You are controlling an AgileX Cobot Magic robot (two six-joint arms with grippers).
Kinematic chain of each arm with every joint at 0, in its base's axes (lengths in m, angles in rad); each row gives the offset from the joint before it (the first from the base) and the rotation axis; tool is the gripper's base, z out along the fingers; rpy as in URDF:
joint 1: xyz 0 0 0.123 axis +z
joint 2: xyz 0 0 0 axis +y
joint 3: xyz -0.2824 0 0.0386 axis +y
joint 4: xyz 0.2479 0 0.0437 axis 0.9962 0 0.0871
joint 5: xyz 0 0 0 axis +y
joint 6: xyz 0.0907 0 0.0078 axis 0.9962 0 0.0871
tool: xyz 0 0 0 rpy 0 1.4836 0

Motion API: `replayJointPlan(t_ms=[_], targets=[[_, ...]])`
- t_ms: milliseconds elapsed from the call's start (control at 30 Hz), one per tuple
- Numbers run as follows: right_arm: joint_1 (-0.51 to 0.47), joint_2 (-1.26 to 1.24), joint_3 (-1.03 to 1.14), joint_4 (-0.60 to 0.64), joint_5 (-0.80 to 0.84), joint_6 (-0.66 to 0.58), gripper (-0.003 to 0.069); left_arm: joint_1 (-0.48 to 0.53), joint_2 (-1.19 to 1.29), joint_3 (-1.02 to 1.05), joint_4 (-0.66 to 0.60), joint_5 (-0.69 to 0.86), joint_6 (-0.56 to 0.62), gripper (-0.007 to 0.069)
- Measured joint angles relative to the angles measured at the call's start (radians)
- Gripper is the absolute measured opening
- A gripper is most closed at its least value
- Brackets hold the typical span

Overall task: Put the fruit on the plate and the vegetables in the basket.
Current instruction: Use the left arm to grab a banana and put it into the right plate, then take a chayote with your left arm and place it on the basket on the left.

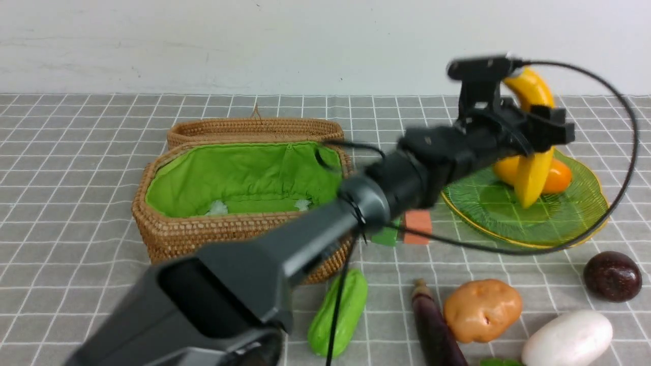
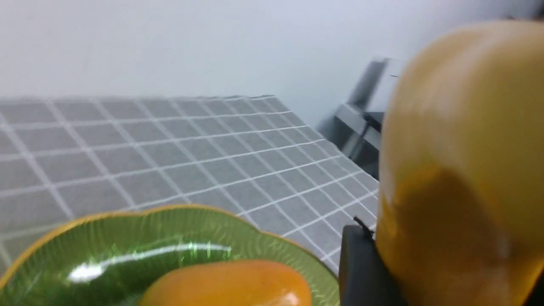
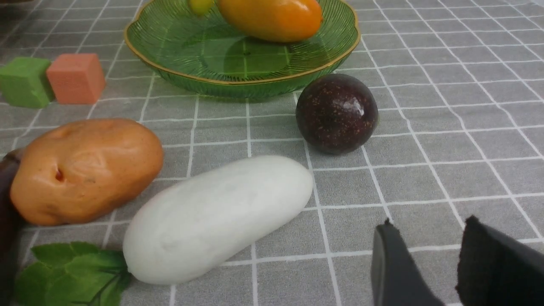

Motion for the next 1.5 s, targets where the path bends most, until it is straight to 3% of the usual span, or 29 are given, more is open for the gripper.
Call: replayJointPlan(t_ms=[67,133,167,200,333,567,733,833,967,1000,1033,1100,1167,1300,1433,1500], targets=[[0.0,0.0,0.0,0.0,0.0,0.0,0.0242,-0.008,0.034,-0.006,-0.093,-0.054,0.003,0.0372],[0.0,0.0,0.0,0.001,0.0,0.0,0.0242,-0.008,0.047,-0.006,-0.136,-0.072,0.024,0.0451],[0.0,0.0,0.0,0.001,0.0,0.0,0.0242,-0.008,0.048,-0.007,-0.139,-0.072,0.026,0.0451],[0.0,0.0,0.0,0.001,0.0,0.0,0.0242,-0.007,0.047,-0.007,-0.148,-0.072,0.045,0.0516],[0.0,0.0,0.0,0.001,0.0,0.0,0.0242,-0.007,0.047,-0.014,-0.154,-0.035,0.079,0.0603],[0.0,0.0,0.0,0.0,0.0,0.0,0.0242,-0.007,0.031,-0.014,-0.145,0.031,0.1,0.0594],[0.0,0.0,0.0,0.0,0.0,0.0,0.0242,-0.007,-0.022,-0.014,-0.07,0.063,0.125,0.0578],[0.0,0.0,0.0,0.0,0.0,0.0,0.0242,-0.002,-0.072,-0.014,0.012,0.149,0.136,0.0563],[0.0,0.0,0.0,0.0,0.0,0.0,0.0242,0.014,-0.151,-0.016,0.175,0.478,0.093,0.0487],[0.0,0.0,0.0,0.0,0.0,0.0,0.0242,0.017,-0.191,-0.017,0.297,0.678,0.021,0.0426],[0.0,0.0,0.0,0.0,0.0,0.0,0.0242,0.017,-0.196,-0.017,0.312,0.729,0.011,0.0408],[0.0,0.0,0.0,0.0,0.0,0.0,0.0242,0.014,-0.249,-0.019,0.517,0.998,-0.116,0.0296],[0.0,0.0,0.0,0.0,0.0,0.0,0.0242,0.013,-0.287,-0.019,0.664,1.165,-0.218,0.0198],[0.0,0.0,0.0,0.0,0.0,0.0,0.0242,0.1,-0.456,0.077,0.911,1.227,-0.456,0.0082],[0.0,0.0,0.0,0.0,0.0,0.0,0.0242,0.222,-0.705,0.247,1.051,1.221,-0.592,0.0083],[0.0,0.0,0.0,0.0,0.0,0.0,0.0242,0.256,-0.876,0.457,1.139,1.214,-0.644,0.0129]])
